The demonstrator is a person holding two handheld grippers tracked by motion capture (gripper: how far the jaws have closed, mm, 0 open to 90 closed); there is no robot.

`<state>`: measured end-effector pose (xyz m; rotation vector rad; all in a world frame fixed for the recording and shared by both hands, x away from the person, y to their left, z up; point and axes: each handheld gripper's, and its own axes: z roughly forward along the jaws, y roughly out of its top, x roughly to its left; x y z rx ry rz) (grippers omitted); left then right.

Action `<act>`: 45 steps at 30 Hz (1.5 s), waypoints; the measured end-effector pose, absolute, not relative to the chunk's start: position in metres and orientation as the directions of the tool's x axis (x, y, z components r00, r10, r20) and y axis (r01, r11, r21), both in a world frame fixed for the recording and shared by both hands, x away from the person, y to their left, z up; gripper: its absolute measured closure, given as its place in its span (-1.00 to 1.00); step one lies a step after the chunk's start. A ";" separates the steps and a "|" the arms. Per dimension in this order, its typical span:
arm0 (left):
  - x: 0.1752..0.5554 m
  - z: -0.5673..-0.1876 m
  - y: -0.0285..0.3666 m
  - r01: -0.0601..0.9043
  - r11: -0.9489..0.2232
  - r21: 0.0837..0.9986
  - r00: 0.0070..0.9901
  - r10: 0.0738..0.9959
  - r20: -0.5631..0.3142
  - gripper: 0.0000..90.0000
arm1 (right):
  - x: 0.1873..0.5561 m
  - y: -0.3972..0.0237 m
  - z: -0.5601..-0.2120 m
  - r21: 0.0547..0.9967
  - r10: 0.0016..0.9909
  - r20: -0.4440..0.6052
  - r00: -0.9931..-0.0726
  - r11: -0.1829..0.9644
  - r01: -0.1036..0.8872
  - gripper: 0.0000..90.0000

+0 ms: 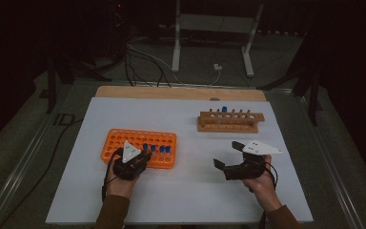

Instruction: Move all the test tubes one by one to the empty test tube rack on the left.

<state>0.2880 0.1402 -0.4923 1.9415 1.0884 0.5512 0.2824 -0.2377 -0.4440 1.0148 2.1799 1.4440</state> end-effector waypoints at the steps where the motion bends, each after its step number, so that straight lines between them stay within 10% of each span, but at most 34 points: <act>1: 0.288 -0.492 0.140 0.489 -0.285 0.825 0.529 0.848 -0.020 0.72 | 0.282 -0.237 -0.444 0.897 0.716 0.106 -0.690 0.231 0.378 -0.96; 10: 0.285 -0.489 0.146 0.468 -0.252 0.847 0.525 0.850 -0.037 0.50 | 0.282 -0.237 -0.444 0.896 0.712 0.106 -0.694 0.234 0.377 -0.96; 24: 0.284 -0.488 0.142 0.470 -0.290 0.834 0.531 0.848 -0.005 0.69 | 0.283 -0.236 -0.445 0.894 0.711 0.104 -0.695 0.239 0.378 -0.96; 45: 0.271 -0.470 0.157 0.417 -0.137 0.899 0.535 0.837 -0.120 -0.59 | 0.319 -0.238 -0.429 0.898 0.764 0.081 -0.640 0.223 0.380 -0.95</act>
